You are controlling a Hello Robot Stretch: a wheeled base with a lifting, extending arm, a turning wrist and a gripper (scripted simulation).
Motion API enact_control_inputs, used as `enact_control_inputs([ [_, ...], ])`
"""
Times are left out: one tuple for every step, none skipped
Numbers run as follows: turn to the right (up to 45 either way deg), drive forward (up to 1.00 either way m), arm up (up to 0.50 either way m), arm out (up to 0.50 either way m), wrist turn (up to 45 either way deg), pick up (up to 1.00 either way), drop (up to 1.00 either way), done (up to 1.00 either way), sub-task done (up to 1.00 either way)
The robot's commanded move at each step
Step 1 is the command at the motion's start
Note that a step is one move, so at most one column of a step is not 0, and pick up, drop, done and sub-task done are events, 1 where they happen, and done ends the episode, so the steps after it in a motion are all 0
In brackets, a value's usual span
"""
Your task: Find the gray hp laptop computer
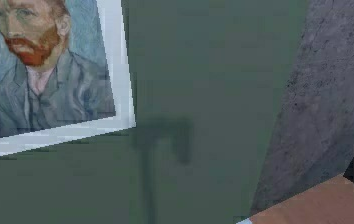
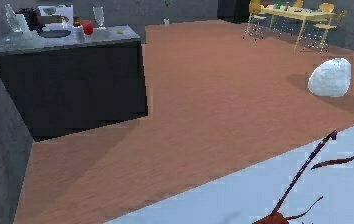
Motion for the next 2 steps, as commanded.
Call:
enact_control_inputs([
  [0.0,0.05,0.00,0.00,0.0,0.00,0.00,0.00,0.00],
  [45.0,0.00,0.00,0.00,0.0,0.00,0.00,0.00,0.00],
])
